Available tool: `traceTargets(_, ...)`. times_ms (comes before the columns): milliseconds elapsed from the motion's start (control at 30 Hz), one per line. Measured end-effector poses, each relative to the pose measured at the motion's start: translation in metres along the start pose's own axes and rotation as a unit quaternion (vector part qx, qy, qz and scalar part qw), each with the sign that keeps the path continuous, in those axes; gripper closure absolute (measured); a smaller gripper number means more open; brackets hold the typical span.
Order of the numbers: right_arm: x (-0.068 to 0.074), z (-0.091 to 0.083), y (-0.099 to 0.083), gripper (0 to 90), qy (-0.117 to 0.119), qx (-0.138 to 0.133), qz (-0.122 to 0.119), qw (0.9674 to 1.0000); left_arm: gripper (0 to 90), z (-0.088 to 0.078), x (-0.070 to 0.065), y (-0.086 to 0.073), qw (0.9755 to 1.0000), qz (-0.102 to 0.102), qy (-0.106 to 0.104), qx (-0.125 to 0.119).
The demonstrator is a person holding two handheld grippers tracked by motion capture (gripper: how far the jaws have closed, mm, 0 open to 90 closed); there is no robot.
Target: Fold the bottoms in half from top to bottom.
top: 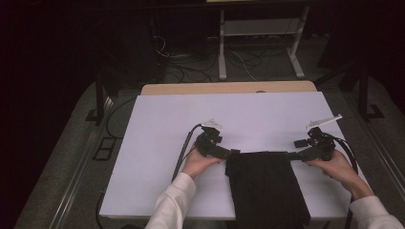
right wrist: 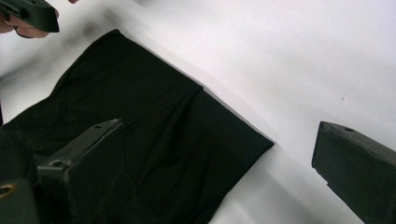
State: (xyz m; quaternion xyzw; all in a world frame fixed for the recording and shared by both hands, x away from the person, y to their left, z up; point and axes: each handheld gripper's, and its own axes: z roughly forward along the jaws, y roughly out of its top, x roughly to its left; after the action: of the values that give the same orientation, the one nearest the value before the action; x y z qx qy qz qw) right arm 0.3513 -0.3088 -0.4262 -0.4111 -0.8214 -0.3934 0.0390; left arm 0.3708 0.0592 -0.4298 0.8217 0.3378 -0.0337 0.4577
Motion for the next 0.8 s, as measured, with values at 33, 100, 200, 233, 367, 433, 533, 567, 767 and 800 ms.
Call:
traceTargets(33, 0.000, 0.001, 0.000, 2.9, -0.001, 0.001, -0.001, 1.0000, 0.0, 0.001, 0.001, -0.001, 1.0000, -0.003, 0.000, -0.002)
traceTargets(100, 0.000, 0.002, -0.001, 3.3, -0.002, -0.001, -0.003, 1.0000, 0.0, 0.002, 0.003, -0.004, 1.0000, -0.006, -0.002, -0.005)
traceTargets(200, 0.001, 0.004, -0.001, 3.7, -0.007, 0.002, -0.003, 1.0000, 0.0, 0.004, 0.005, -0.007, 1.0000, -0.007, 0.001, 0.000)
traceTargets(233, 0.001, 0.005, -0.001, 3.8, -0.009, 0.003, -0.004, 0.9999, 0.0, 0.004, 0.006, -0.008, 1.0000, -0.008, 0.002, 0.002)
traceTargets(367, 0.000, 0.009, -0.002, 5.6, -0.012, 0.006, -0.003, 0.9999, 0.0, 0.005, 0.010, -0.013, 0.9999, -0.013, 0.003, 0.006)
traceTargets(433, 0.000, 0.011, -0.002, 7.1, -0.012, 0.007, -0.002, 0.9999, 0.0, 0.005, 0.011, -0.014, 0.9998, -0.014, 0.004, 0.010)
traceTargets(533, -0.001, 0.013, -0.003, 12.3, -0.010, 0.008, -0.003, 0.9999, 3.7, 0.004, 0.011, -0.016, 0.9999, -0.010, 0.001, 0.013)
traceTargets(567, -0.001, 0.013, -0.004, 13.4, -0.008, 0.008, 0.000, 0.9999, 7.5, 0.003, 0.011, -0.016, 0.9999, -0.008, 0.002, 0.010)
traceTargets(767, -0.004, 0.016, -0.005, 19.8, -0.007, 0.009, 0.007, 0.9999, 16.4, 0.004, 0.011, -0.017, 0.9998, -0.009, -0.005, 0.018)
traceTargets(800, -0.005, 0.016, -0.005, 22.1, -0.006, 0.010, 0.007, 0.9999, 18.3, 0.005, 0.011, -0.017, 0.9998, -0.007, -0.006, 0.018)
